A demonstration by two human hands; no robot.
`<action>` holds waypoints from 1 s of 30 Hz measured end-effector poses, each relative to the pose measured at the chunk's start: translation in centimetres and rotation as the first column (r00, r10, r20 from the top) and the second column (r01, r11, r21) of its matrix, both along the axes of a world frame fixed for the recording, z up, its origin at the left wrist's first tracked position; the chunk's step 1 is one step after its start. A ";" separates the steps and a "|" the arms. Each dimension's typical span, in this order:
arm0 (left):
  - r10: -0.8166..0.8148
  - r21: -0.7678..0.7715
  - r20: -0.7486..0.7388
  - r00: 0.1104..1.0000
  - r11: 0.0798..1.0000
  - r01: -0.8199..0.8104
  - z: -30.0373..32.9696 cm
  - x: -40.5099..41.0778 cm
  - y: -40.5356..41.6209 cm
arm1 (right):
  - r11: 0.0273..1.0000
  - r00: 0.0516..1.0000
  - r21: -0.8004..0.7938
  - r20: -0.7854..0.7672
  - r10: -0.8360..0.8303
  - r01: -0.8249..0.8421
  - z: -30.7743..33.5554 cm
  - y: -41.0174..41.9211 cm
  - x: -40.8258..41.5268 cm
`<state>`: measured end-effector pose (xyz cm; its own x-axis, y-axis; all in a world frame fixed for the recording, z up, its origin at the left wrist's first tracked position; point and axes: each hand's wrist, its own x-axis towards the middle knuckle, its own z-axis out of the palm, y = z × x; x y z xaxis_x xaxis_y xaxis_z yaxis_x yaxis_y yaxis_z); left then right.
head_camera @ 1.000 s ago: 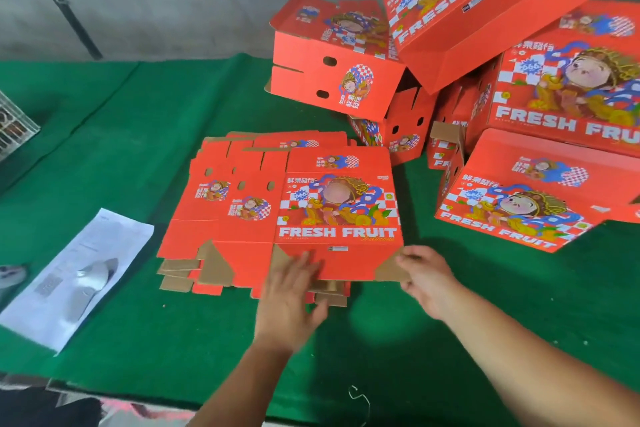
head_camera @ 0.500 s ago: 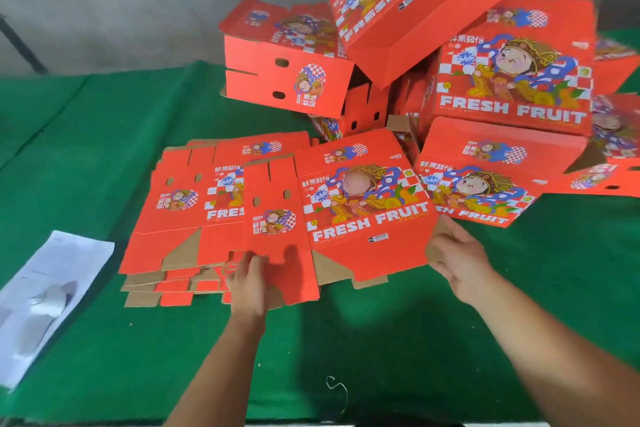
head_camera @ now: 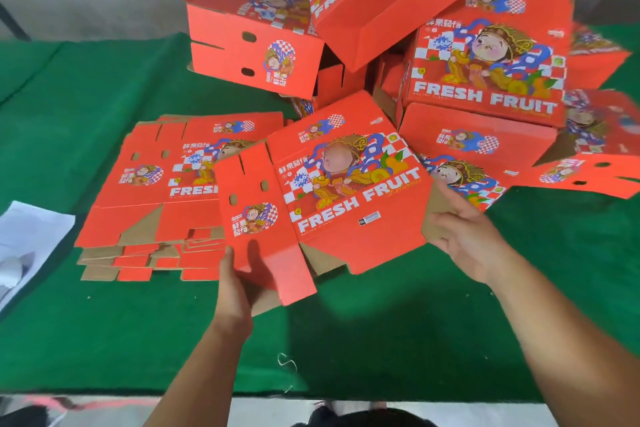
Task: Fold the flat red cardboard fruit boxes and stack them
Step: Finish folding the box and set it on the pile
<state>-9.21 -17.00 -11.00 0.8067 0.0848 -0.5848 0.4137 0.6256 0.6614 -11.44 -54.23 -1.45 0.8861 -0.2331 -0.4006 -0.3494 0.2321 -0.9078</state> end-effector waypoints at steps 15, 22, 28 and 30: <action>-0.582 0.842 -0.311 0.751 0.199 0.502 -0.8 -7.2 -8.4 | 0.995 0.994 -0.014 -0.039 0.103 -0.103 1.8 -7.6 2.3; -0.501 0.968 -0.249 0.829 -0.165 0.191 -0.6 -6.5 -9.4 | 0.998 0.998 0.017 0.006 0.068 -0.068 1.4 -7.2 2.7; -0.512 0.996 -0.060 0.857 -0.093 0.014 1.5 -5.8 -8.1 | 0.971 0.997 -0.231 0.038 0.070 -0.060 1.0 -7.6 2.5; -0.430 0.997 0.079 0.899 0.021 -0.077 2.7 -5.6 -7.4 | 0.904 0.989 -0.419 0.082 0.126 -0.080 1.1 -7.8 2.4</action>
